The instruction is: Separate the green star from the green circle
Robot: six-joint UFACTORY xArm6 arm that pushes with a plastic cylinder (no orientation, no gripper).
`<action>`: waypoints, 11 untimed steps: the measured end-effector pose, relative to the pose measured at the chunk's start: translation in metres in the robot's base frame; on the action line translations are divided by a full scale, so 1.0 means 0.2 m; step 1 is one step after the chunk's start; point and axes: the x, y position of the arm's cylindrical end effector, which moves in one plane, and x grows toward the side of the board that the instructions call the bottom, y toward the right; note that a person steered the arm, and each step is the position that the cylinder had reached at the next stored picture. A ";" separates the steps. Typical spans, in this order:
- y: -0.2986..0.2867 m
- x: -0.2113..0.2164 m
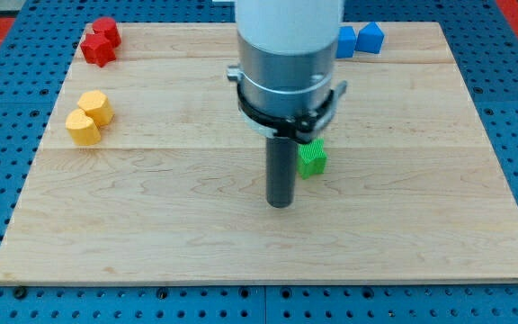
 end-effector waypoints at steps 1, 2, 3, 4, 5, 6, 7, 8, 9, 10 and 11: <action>0.24 -0.17; 0.34 -0.38; 0.48 -0.47; 0.69 -0.25; 0.29 -0.23; -0.02 -0.35; 0.01 -0.48; 0.15 -0.57; 0.25 -0.77; 0.48 -0.90; 0.77 -0.90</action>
